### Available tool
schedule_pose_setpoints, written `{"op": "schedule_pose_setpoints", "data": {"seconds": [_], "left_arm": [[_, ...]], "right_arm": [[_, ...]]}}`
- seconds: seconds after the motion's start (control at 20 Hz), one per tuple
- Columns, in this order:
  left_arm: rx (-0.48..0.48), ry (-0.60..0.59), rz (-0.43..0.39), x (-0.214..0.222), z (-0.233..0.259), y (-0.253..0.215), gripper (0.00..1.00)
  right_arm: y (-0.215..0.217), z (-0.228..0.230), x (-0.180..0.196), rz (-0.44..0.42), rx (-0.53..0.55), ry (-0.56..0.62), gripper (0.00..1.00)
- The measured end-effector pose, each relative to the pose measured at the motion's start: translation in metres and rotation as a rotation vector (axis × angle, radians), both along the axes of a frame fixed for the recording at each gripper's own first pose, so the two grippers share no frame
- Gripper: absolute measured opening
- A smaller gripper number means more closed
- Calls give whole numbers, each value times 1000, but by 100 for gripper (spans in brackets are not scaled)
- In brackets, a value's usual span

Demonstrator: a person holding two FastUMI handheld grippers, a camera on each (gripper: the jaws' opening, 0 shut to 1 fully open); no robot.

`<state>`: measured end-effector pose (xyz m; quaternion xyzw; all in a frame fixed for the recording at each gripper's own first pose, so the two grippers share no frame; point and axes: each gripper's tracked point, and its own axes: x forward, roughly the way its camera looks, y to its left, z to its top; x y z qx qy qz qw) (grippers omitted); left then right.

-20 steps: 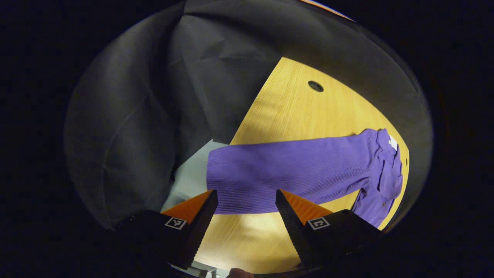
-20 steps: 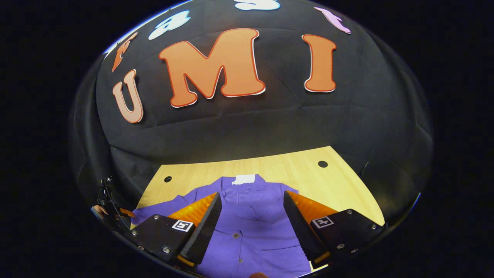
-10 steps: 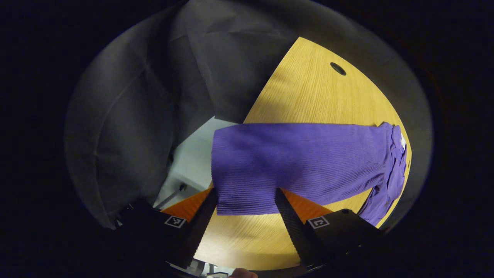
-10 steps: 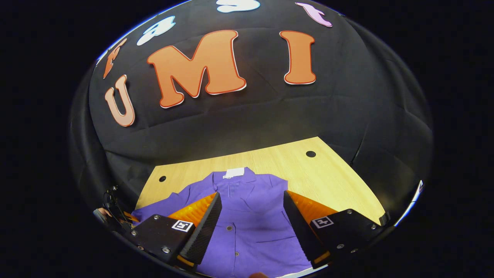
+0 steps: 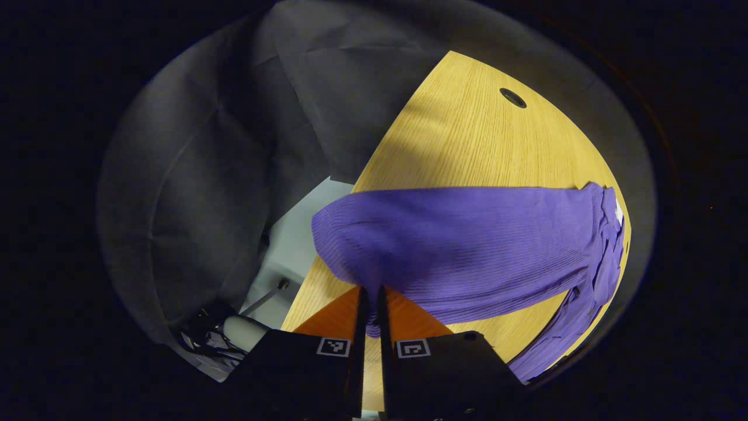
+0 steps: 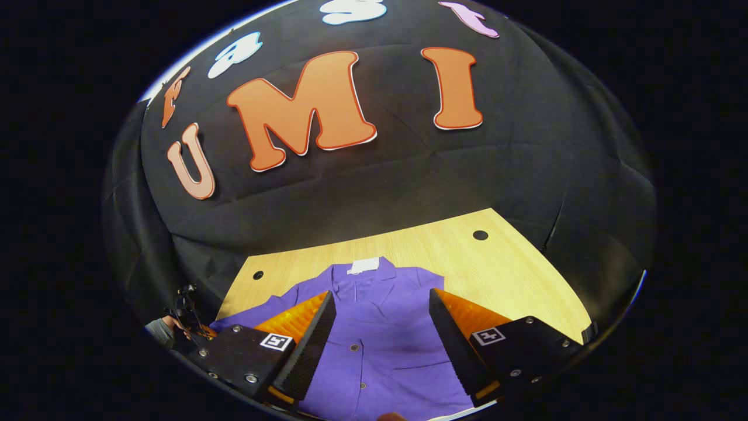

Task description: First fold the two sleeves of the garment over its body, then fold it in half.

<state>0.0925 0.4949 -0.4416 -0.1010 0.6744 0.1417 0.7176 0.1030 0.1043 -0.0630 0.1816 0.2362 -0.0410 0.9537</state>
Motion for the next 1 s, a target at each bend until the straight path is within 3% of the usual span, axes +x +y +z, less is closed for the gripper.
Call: {"op": "schedule_pose_setpoints", "data": {"seconds": [0.05,0.1,0.3,0.6,1.0], "left_arm": [[-6,-1,11,-1,2,-3,14],[-17,1,13,-3,-1,-6,8],[-3,-72,-22,19,25,-27,8],[-51,-182,-144,52,80,-102,8],[-112,-272,-383,89,147,-236,8]], "right_arm": [[-4,1,-5,2,2,-2,96],[-9,-3,-9,0,3,0,96],[-33,-8,-22,-29,32,-3,95],[-60,-13,-36,-33,-5,-14,95],[-79,-25,-52,-10,-35,-39,95]]}}
